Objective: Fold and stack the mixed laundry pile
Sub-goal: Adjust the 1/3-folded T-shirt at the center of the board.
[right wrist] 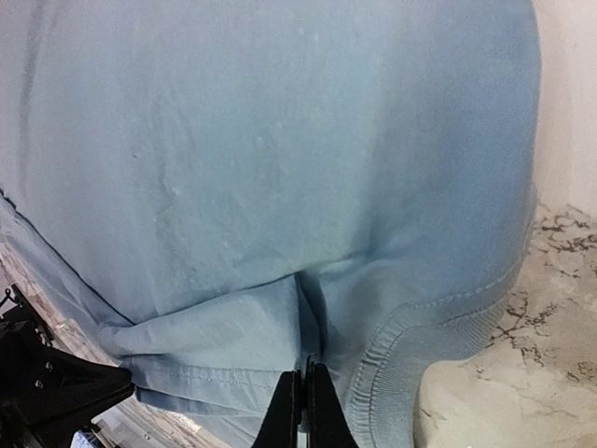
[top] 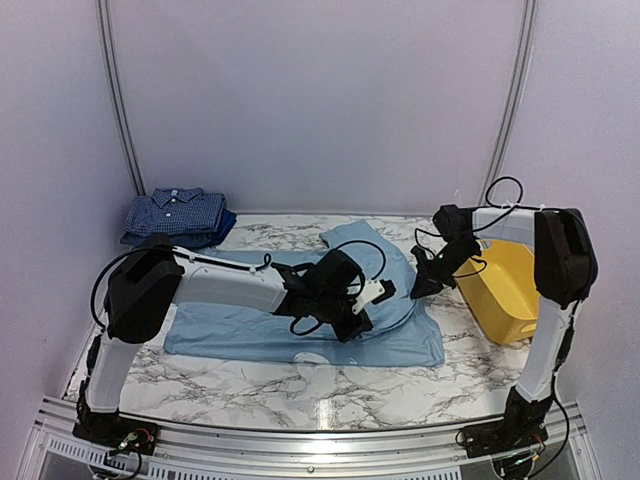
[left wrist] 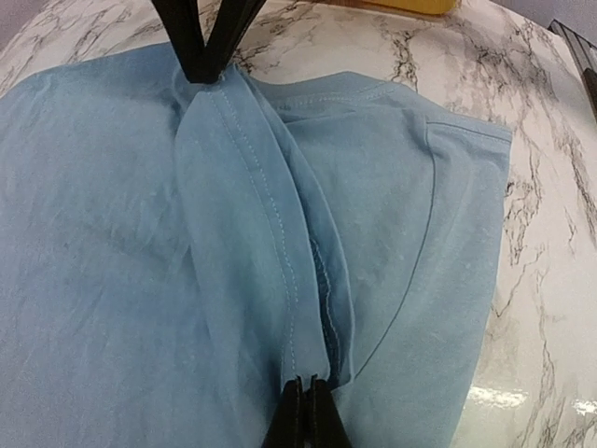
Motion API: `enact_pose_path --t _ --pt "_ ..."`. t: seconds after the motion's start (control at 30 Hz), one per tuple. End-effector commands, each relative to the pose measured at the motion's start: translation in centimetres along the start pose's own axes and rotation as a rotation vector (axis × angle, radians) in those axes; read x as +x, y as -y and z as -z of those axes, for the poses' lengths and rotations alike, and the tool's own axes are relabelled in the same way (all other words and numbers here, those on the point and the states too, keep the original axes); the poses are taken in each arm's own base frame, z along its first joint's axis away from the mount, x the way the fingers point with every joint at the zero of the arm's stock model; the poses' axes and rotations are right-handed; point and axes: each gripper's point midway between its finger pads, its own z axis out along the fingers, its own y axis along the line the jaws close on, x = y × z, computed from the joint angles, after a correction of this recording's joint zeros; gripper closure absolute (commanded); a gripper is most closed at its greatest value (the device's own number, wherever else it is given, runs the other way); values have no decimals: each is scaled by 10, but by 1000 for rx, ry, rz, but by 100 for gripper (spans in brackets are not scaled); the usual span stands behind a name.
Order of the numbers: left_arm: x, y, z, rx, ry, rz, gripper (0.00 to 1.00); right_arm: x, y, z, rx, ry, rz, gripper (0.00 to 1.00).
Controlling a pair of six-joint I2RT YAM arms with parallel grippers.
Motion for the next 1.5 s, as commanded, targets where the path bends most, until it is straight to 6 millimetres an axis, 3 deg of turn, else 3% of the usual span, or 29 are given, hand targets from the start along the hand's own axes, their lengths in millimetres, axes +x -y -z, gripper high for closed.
enact_pose_path --t 0.0,0.37,0.7,0.93,1.13,1.37,1.47 --pt "-35 -17 37 -20 130 69 100 -27 -26 33 -54 116 29 100" --pt "-30 -47 49 -69 200 189 100 -44 -41 26 -109 143 27 100" --pt "-14 -67 58 -140 205 263 100 -70 -58 21 -115 164 55 100" --pt "-7 -77 59 -169 205 297 100 -80 -59 12 -101 150 64 100" --pt "1 -86 56 -196 185 321 100 -77 -50 -1 -70 122 63 100" --pt "29 -117 45 -284 97 448 100 -78 -39 2 -4 137 55 100" --pt "42 -131 42 -339 59 501 98 -80 -41 12 15 164 57 75"
